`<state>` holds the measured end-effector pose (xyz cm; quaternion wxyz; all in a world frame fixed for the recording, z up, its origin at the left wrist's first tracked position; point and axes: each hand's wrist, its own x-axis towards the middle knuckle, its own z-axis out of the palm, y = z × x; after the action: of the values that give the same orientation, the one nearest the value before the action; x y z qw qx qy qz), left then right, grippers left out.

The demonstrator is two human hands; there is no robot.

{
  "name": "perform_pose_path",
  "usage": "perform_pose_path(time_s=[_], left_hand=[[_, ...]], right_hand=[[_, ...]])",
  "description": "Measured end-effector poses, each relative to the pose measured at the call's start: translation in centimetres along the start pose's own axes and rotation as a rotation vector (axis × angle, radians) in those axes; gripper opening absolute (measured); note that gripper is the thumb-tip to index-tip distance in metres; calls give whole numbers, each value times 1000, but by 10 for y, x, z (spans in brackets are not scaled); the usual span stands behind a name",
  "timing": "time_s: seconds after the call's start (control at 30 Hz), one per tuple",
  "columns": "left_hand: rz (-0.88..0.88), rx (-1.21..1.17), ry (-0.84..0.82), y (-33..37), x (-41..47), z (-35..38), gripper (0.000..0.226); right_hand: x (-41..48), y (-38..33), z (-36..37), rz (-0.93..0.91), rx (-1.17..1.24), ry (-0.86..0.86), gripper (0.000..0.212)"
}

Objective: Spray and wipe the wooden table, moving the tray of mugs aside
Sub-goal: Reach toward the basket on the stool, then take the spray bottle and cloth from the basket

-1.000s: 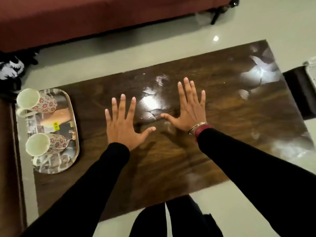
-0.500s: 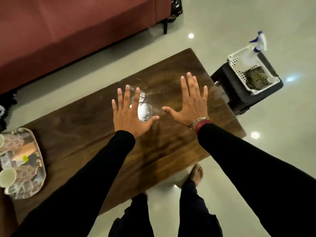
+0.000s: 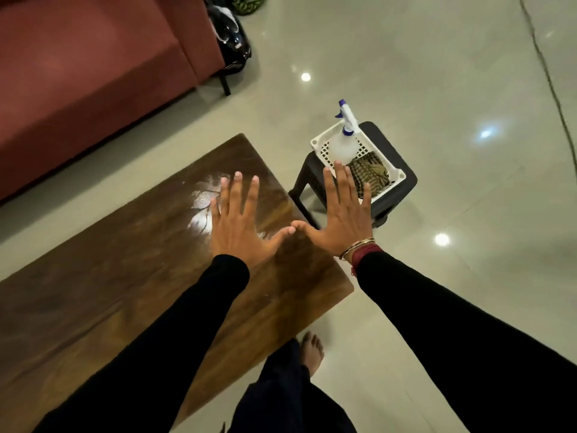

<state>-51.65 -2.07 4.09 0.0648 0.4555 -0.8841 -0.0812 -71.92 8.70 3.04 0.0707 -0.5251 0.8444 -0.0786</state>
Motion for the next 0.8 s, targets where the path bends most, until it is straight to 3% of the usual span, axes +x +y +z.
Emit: perform_pose_path(time_s=[0.2, 0.47, 0.8], left_hand=[[54, -39, -87, 63, 64, 61, 119], [136, -53, -103, 97, 136, 150, 117], [57, -208, -120, 141, 219, 233, 126]], right_hand=[[30, 61, 33, 75, 5, -56, 116], [92, 131, 98, 142, 74, -75, 115], [158, 210, 178, 186, 107, -139, 113]])
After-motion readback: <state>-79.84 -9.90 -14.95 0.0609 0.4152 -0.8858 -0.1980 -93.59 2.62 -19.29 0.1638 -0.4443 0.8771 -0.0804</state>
